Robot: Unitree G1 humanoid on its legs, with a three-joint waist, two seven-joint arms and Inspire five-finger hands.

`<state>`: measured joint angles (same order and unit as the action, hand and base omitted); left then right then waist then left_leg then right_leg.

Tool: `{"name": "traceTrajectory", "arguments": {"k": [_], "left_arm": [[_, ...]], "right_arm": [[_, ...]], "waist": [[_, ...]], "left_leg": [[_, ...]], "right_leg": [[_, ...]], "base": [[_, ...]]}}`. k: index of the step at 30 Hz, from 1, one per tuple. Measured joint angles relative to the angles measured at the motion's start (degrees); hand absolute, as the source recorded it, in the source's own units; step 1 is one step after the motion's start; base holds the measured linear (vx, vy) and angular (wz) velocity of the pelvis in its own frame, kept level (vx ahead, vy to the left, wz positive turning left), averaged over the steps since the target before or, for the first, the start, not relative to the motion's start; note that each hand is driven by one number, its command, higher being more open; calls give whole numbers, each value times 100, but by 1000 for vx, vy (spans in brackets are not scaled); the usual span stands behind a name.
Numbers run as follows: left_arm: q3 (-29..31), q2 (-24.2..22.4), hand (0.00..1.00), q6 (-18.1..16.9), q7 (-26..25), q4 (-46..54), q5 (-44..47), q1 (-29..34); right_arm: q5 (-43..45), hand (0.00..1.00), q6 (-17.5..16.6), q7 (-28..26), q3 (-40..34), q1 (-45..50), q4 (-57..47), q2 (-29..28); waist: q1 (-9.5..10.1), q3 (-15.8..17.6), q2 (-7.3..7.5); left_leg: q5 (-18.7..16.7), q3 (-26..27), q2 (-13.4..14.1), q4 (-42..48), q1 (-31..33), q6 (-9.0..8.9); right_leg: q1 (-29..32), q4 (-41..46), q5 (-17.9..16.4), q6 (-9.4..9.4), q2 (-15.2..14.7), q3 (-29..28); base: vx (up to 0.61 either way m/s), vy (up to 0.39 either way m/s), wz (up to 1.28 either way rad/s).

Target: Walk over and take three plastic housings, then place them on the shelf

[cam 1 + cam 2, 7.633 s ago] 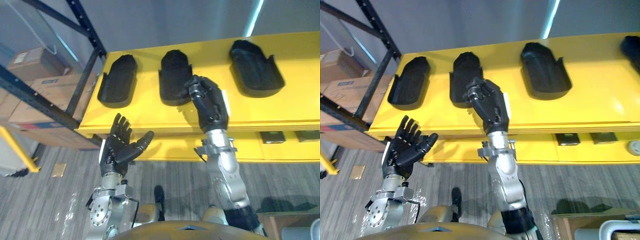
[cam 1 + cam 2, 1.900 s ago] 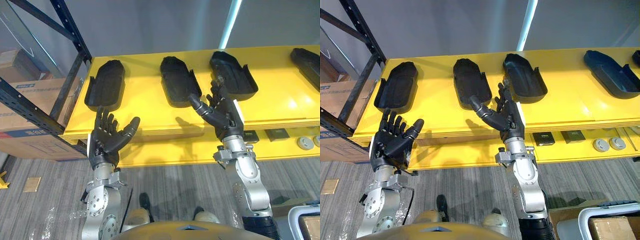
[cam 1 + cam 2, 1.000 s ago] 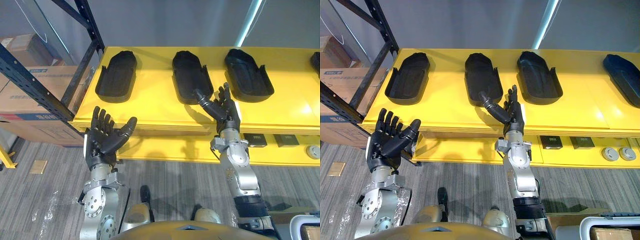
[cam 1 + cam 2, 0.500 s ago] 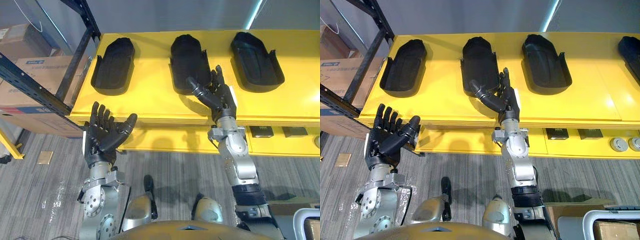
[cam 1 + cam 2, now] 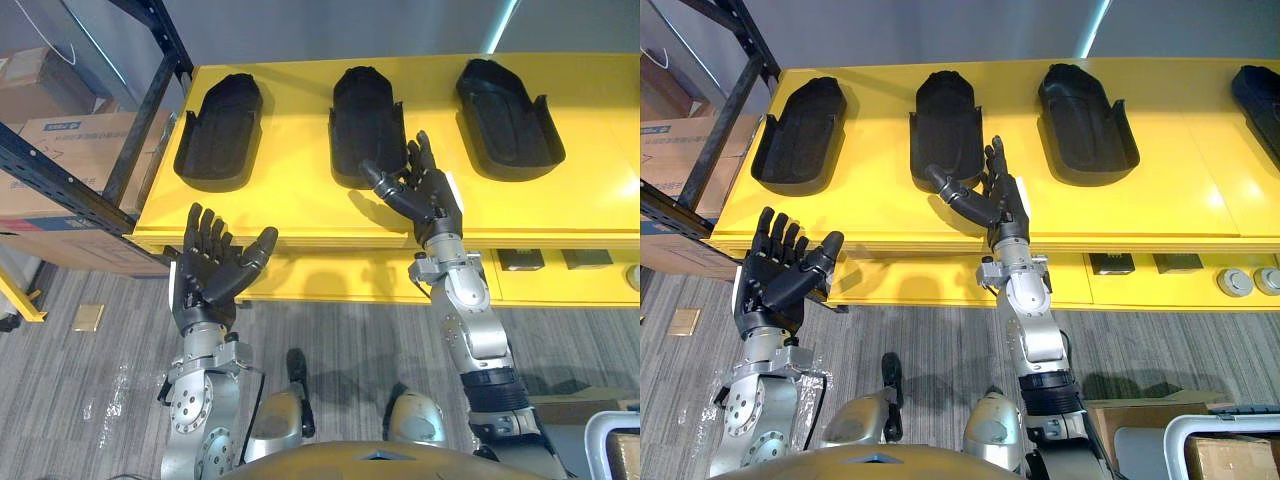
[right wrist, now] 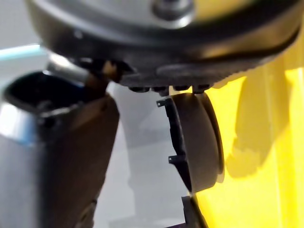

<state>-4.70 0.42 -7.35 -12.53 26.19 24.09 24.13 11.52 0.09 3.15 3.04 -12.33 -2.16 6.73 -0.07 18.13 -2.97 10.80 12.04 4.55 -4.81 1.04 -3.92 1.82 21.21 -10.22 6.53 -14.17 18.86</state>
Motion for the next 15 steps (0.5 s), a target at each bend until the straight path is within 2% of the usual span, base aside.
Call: {"name": "traceTrajectory", "arguments": {"k": [11, 14, 15], "left_arm": [[-7, 1, 100, 16, -22, -2, -27, -10], [0, -1, 100, 23, -246, -104, -73, -61], [21, -2, 100, 23, -420, -215, -200, -117]], "right_arm": [[8, 100, -11, 39, 0, 23, 0, -1], [-13, 100, -320, 265, -16, 83, 2, -11], [-161, 100, -580, 388, -54, 127, -6, -20]], "waist": [[-10, -6, -10], [-8, -17, -28], [-9, -18, -30]], "left_leg": [[-16, 31, 9, -3, -69, -1], [-15, 32, 12, -5, -97, 11], [-26, 36, 14, -6, -144, 15]], "right_leg": [[-116, -149, 42, 30, 58, -12], [-222, -317, 118, 50, 92, 7], [-310, -419, 153, 64, 112, 15]], "base": [[2, 0, -1], [40, 0, 0], [49, -3, 1]]}}
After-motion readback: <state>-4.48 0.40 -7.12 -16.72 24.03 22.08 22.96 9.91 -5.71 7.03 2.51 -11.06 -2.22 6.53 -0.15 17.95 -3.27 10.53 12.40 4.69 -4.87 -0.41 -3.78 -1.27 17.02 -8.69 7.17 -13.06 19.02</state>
